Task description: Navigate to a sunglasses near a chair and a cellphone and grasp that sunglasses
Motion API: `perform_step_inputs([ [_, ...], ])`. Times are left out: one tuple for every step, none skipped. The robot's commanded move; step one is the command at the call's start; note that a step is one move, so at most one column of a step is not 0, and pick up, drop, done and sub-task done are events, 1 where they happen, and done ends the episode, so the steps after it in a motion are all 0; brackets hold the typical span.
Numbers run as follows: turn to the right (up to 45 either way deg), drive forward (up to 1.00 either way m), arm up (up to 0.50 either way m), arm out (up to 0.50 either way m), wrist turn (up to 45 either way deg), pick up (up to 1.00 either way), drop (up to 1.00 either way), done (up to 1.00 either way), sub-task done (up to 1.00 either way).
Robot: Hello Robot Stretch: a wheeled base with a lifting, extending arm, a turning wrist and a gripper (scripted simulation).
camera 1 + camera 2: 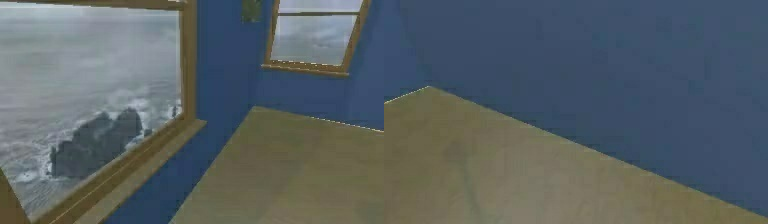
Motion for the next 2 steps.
perform_step_inputs([
  [-45.0, 0.00, 0.00, 0.00, 0.0, 0.00, 0.00, 0.00, 0.00],
  [-45.0, 0.00, 0.00, 0.00, 0.0, 0.00, 0.00, 0.00, 0.00],
])
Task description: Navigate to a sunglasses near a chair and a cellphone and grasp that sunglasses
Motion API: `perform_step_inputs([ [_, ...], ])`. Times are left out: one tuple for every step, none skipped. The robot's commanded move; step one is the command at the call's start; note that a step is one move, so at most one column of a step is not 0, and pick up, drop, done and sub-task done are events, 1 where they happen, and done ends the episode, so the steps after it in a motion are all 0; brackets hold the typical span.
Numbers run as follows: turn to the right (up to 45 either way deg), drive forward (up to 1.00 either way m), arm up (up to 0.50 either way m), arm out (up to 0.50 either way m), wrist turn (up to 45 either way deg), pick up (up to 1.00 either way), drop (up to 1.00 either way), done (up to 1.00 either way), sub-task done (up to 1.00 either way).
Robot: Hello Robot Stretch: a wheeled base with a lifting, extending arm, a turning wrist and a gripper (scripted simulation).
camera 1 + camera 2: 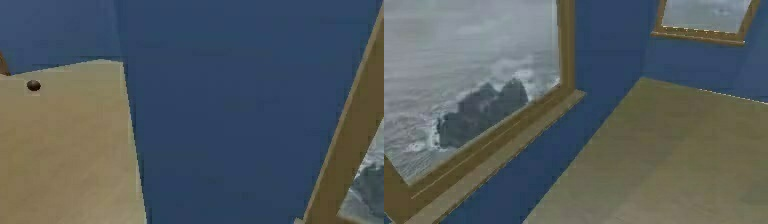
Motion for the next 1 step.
perform_step_inputs([
  [-45.0, 0.00, 0.00, 0.00, 0.0, 0.00, 0.00, 0.00, 0.00],
])
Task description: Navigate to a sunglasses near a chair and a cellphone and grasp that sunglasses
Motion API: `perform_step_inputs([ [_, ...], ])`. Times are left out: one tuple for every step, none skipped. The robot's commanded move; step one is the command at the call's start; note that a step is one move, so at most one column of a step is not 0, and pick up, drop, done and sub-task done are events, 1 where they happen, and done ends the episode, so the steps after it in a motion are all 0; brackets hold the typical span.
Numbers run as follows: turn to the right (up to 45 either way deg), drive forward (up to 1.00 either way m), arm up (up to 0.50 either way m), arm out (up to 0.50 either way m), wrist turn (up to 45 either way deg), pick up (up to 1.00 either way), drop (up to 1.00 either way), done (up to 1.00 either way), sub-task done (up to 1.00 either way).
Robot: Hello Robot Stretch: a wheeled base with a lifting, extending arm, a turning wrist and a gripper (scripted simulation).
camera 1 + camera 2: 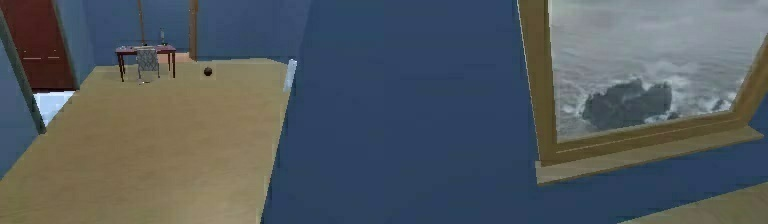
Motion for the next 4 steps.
perform_step_inputs([
  [-12.0, 0.00, 0.00, 0.00, 0.0, 0.00, 0.00, 0.00, 0.00],
  [0.0, 1.00, 0.00, 0.00, 0.0, 0.00, 0.00, 0.00, 0.00],
  [-3.0, 0.00, 0.00, 0.00, 0.0, 0.00, 0.00, 0.00, 0.00],
  [0.0, 1.00, 0.00, 0.00, 0.0, 0.00, 0.00, 0.00, 0.00],
])
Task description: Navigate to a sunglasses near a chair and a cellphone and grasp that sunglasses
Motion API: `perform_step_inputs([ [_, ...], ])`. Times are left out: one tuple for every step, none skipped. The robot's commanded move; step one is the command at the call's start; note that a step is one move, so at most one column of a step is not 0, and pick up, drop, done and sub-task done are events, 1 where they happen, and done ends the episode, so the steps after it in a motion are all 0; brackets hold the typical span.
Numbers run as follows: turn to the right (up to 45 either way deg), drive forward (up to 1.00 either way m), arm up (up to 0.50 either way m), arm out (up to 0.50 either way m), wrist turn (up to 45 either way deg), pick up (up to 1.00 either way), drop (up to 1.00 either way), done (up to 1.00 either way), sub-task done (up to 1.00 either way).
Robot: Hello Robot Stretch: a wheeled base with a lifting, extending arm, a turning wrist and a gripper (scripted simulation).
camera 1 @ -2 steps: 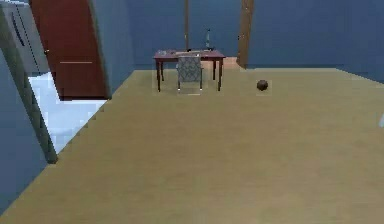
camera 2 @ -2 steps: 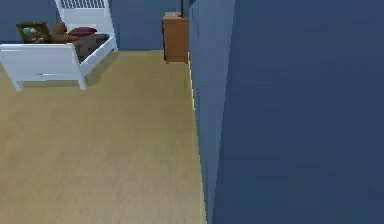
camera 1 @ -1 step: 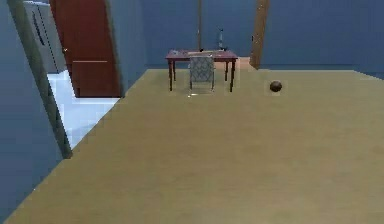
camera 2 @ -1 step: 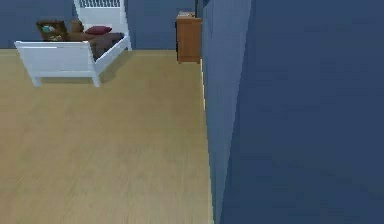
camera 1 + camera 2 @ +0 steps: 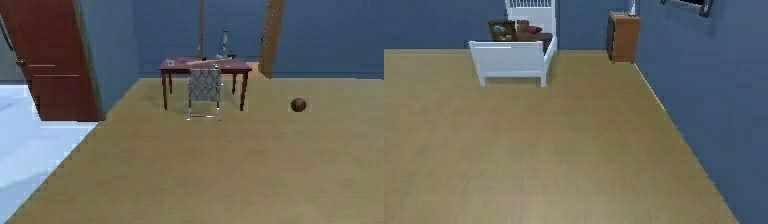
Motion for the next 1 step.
perform_step_inputs([
  [0.0, 1.00, 0.00, 0.00, 0.0, 0.00, 0.00, 0.00, 0.00],
])
